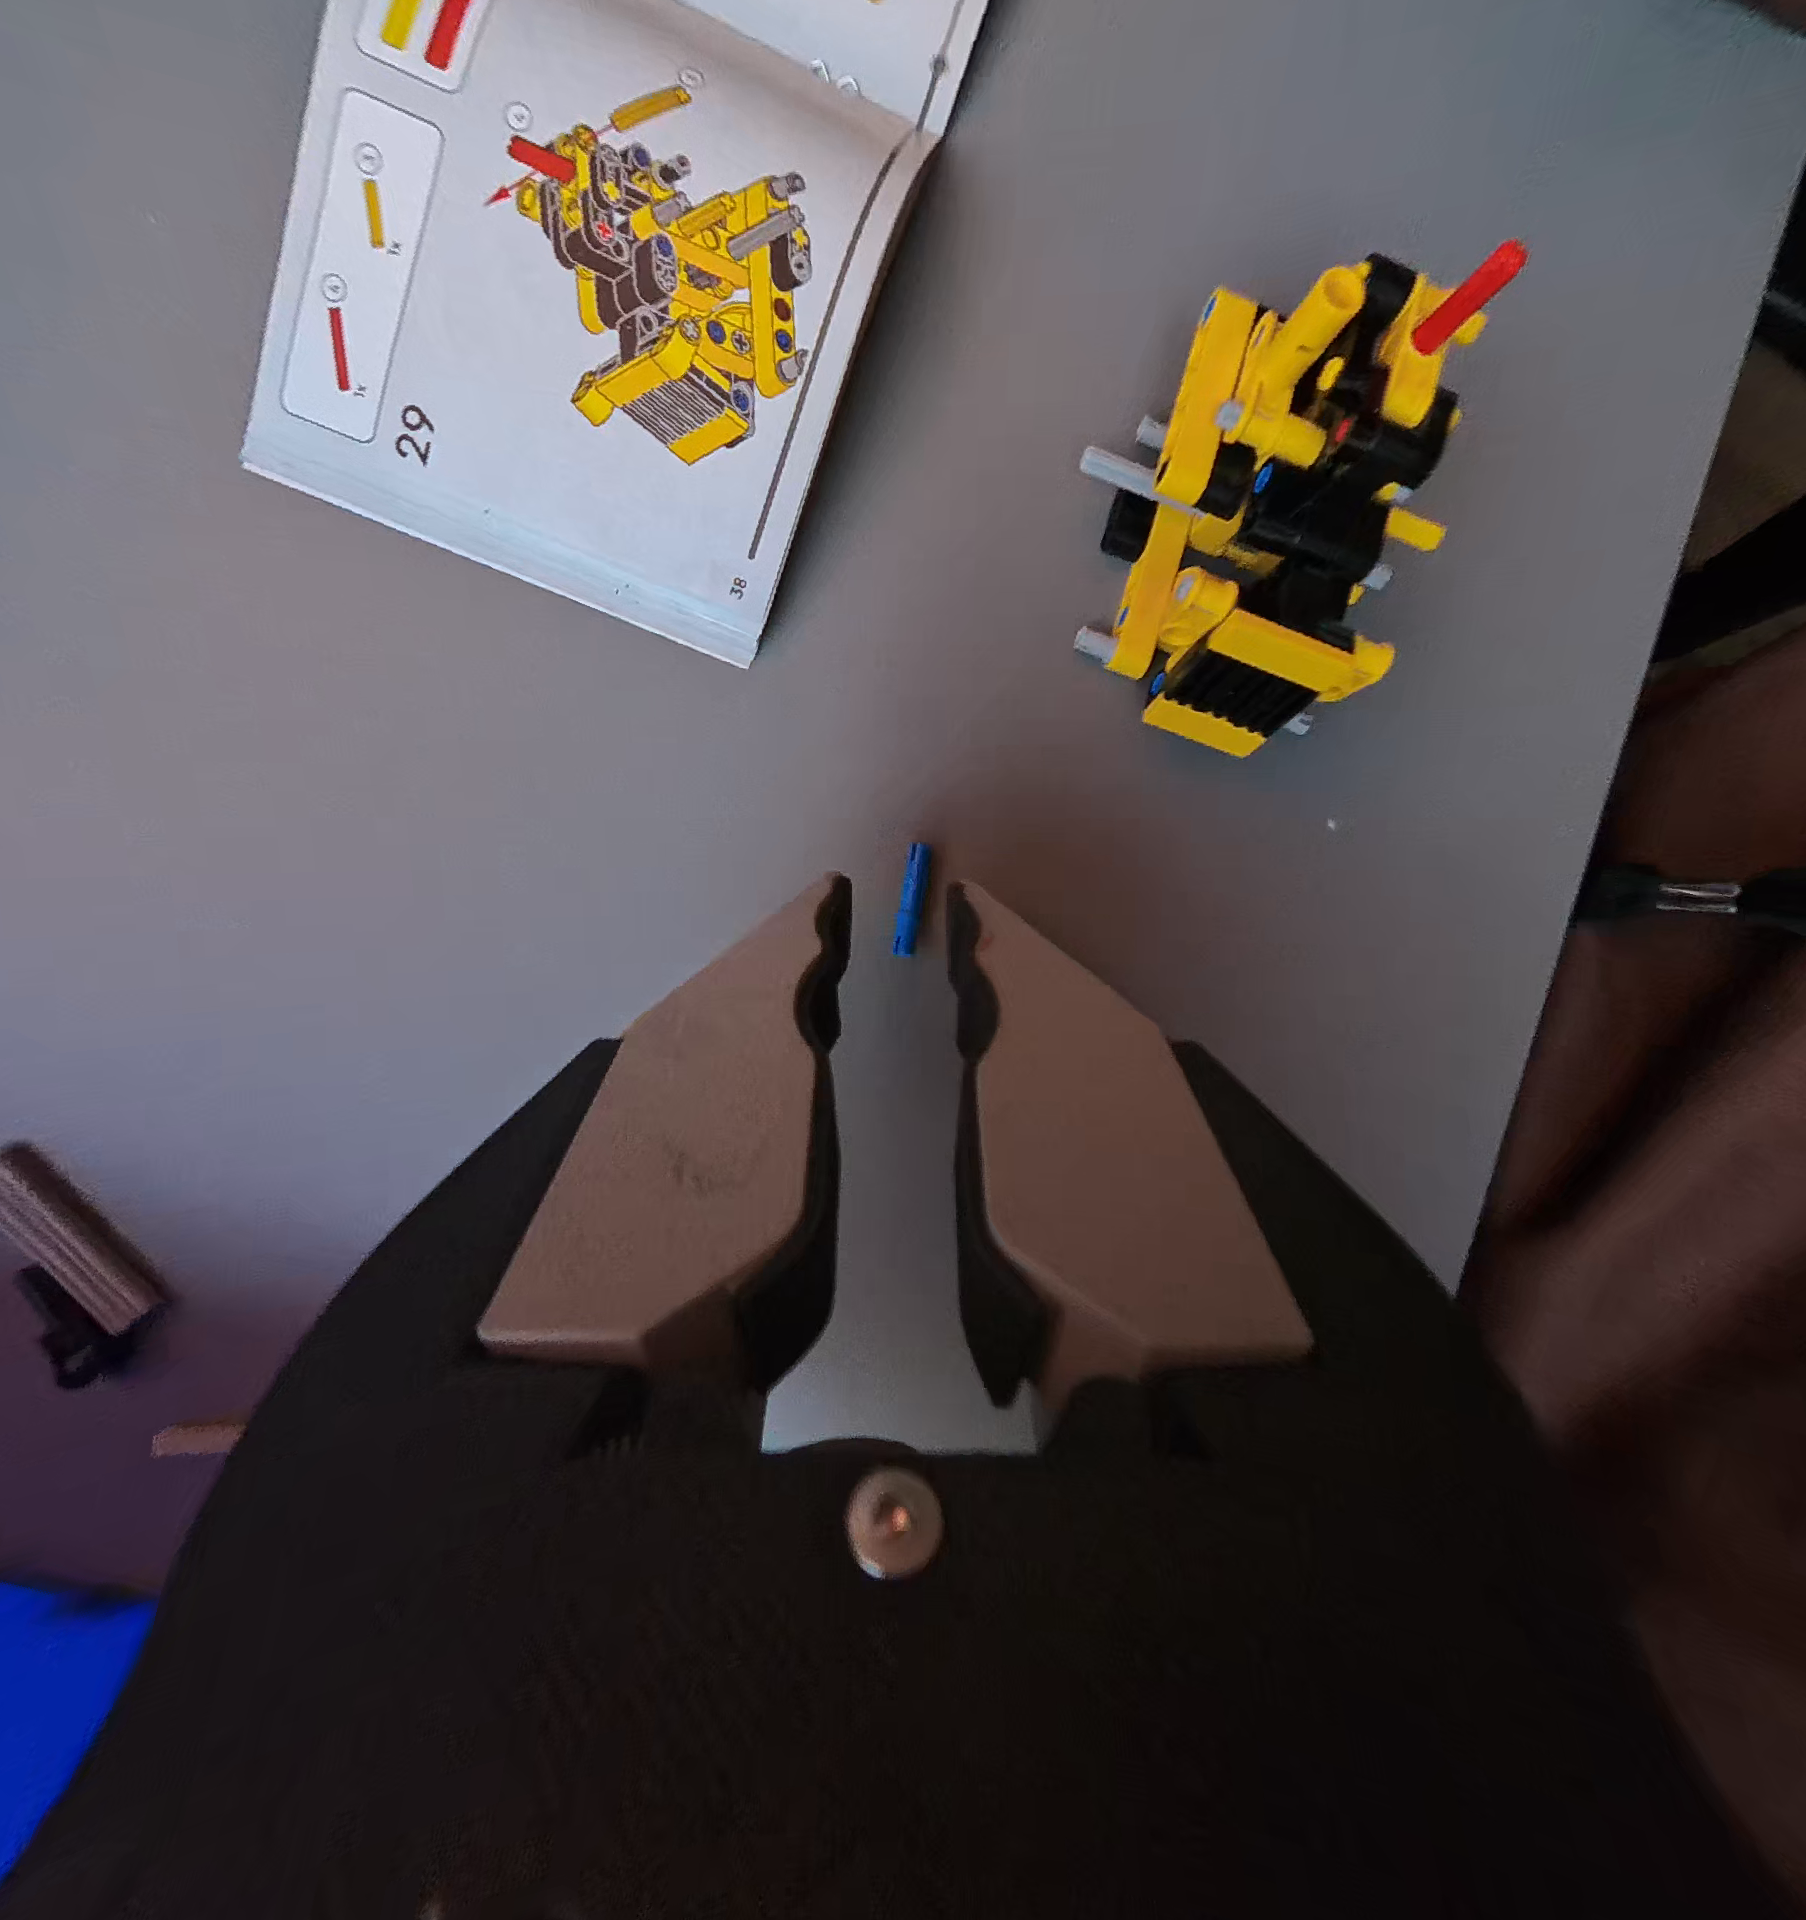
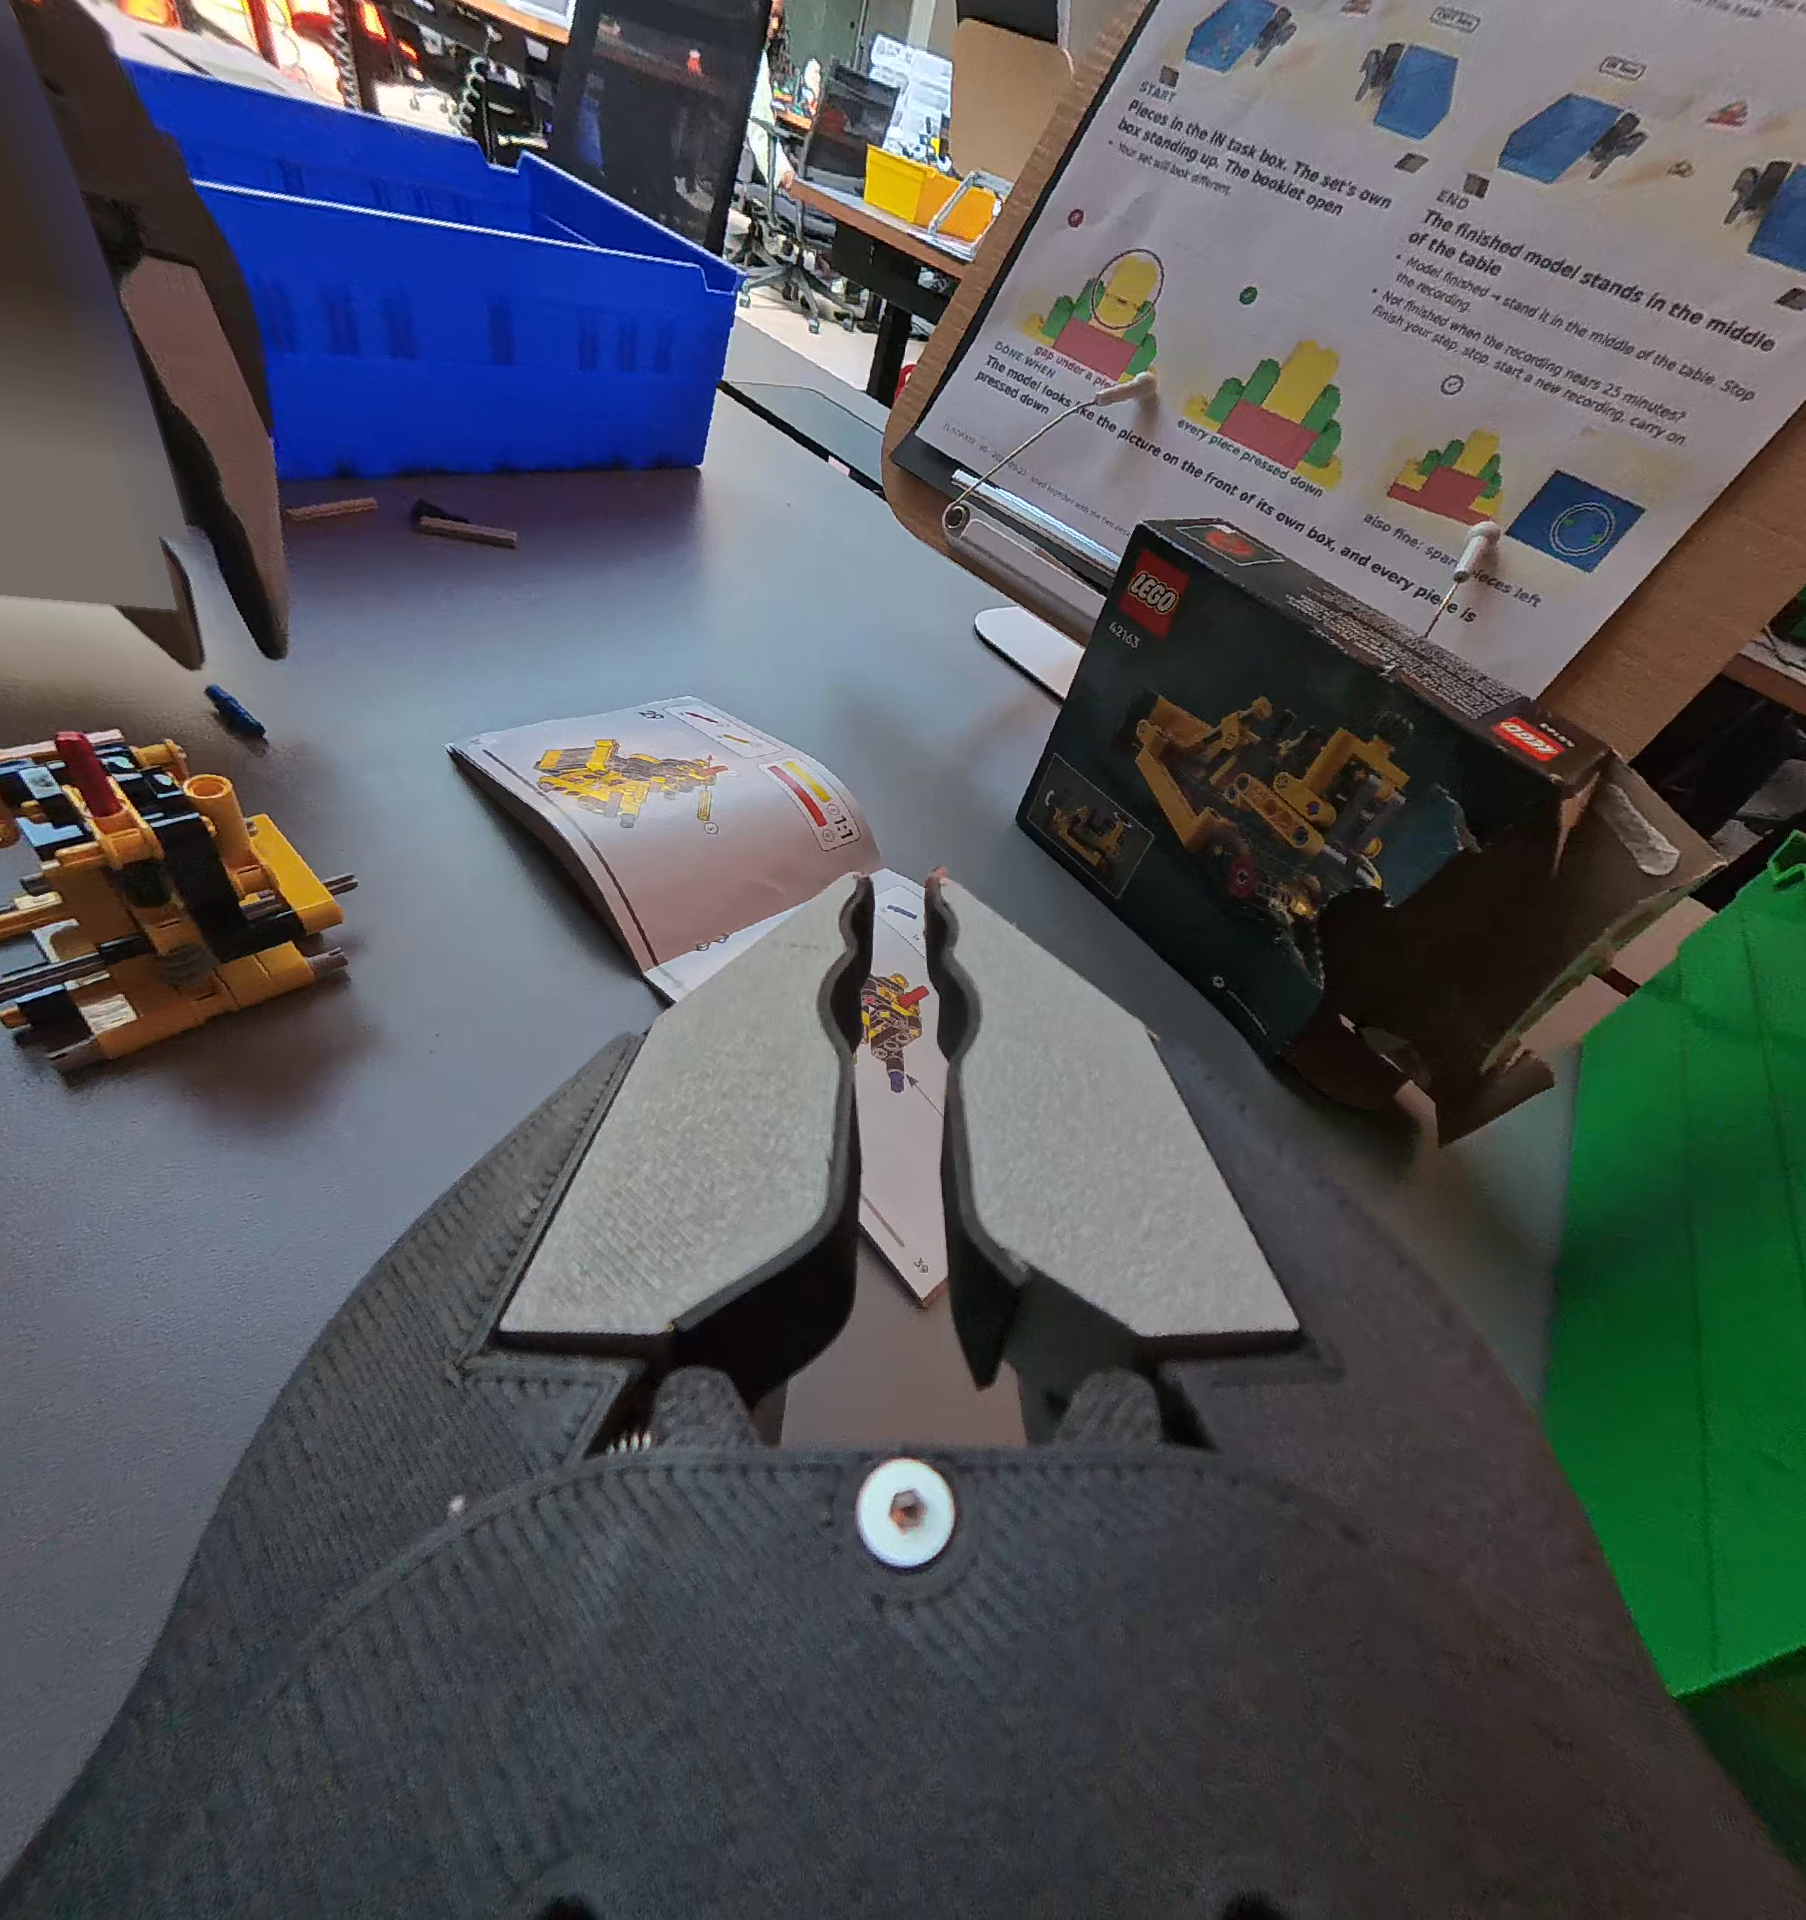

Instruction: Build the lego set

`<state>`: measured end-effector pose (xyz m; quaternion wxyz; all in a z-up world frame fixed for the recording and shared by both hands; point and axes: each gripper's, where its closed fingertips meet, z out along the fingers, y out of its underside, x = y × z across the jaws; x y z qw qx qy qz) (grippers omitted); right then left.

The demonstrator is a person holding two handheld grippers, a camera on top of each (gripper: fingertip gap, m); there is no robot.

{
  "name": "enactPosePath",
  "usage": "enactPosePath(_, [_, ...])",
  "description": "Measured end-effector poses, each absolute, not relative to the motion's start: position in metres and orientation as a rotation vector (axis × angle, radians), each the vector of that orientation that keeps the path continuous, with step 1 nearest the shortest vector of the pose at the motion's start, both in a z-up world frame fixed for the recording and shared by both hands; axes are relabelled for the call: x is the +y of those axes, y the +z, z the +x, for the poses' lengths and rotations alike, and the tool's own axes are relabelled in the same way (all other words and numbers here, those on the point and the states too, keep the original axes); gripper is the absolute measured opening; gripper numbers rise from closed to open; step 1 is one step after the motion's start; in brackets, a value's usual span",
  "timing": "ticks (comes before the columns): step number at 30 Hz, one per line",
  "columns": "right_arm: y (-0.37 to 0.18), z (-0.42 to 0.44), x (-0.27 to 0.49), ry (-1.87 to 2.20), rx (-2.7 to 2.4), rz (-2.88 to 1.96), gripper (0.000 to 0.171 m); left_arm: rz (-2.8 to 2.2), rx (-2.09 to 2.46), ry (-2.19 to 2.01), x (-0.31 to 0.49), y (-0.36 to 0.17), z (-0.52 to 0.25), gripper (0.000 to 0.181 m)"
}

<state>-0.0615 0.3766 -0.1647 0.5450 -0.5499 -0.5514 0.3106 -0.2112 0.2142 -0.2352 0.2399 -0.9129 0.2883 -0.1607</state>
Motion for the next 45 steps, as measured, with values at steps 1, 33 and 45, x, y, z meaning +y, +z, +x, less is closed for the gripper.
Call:
enactPosePath(1, [-0.165, -0.061, 0.377, 0.734, -1.308, -1.305, 0.006, -2.492, 0.772, -0.441, 0.213, -0.232, -0.213, 0.015])
enactPosePath(33, [-0.191, -0.064, 0.399, 0.619, -1.297, -1.441, 0.004, -2.489, 0.090, 0.105, 0.187, -0.142, -0.534, 0.023])
enactPosePath(45, [-0.186, -0.049, 0.432, 0.498, -1.141, -1.495, 0.005, -2.629, 0.216, 0.226, 0.215, -0.196, -0.546, 0.016])
